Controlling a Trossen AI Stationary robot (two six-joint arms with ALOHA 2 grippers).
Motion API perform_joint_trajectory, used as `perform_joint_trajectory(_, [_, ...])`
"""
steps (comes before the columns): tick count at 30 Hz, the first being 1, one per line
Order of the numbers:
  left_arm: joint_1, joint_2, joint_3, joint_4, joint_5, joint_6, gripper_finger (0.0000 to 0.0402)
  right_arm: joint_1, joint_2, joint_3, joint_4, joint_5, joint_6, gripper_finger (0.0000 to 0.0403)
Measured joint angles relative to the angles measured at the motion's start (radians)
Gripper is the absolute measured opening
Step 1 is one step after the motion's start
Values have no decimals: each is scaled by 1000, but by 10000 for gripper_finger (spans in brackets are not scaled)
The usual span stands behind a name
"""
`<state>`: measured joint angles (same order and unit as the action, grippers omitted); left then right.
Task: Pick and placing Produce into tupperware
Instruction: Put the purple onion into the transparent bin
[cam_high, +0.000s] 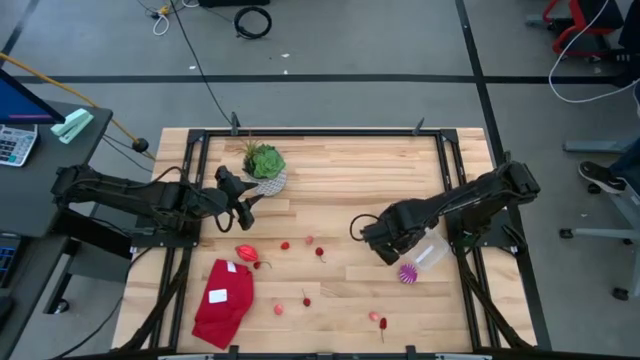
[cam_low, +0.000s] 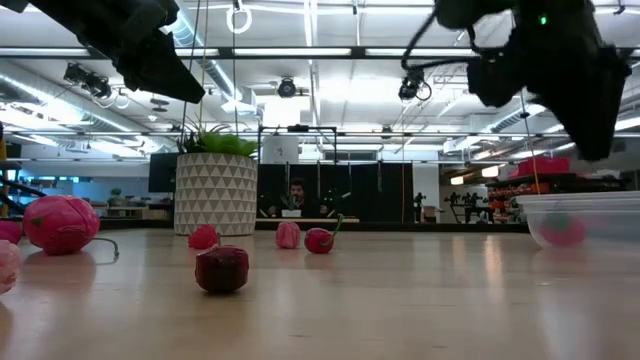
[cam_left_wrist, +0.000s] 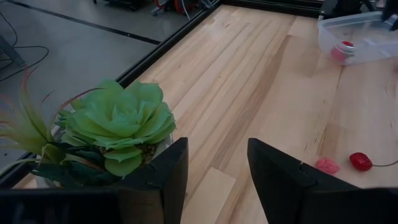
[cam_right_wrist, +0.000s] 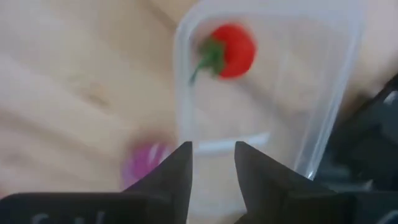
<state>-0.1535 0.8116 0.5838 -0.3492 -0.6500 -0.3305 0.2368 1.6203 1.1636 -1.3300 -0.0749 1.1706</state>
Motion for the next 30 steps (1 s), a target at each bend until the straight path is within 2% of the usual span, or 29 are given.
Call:
perform_joint_trajectory(4, [0, 0, 0, 0, 0, 0, 172, 31, -1, 72, 27, -106, 56, 126])
perform_joint_trajectory(11, [-2, 0, 0, -28, 0, -26, 173, 154, 3, 64, 226, -125, 67, 143])
perform_joint_trajectory(16, [-1, 0, 0, -78, 1, -53, 173, 255, 4, 62, 227, -44, 47, 174])
perform_joint_trajectory(21, [-1, 0, 0, -77, 1, -77, 172, 322, 4, 62, 229, 80, -118, 206])
perform_joint_trajectory(25, [-1, 0, 0, -76, 0, -78, 173, 344, 4, 62, 234, 163, -254, 221])
perform_joint_trajectory(30, [-1, 0, 0, -75, 0, -79, 172, 321, 4, 62, 246, 246, -287, 227])
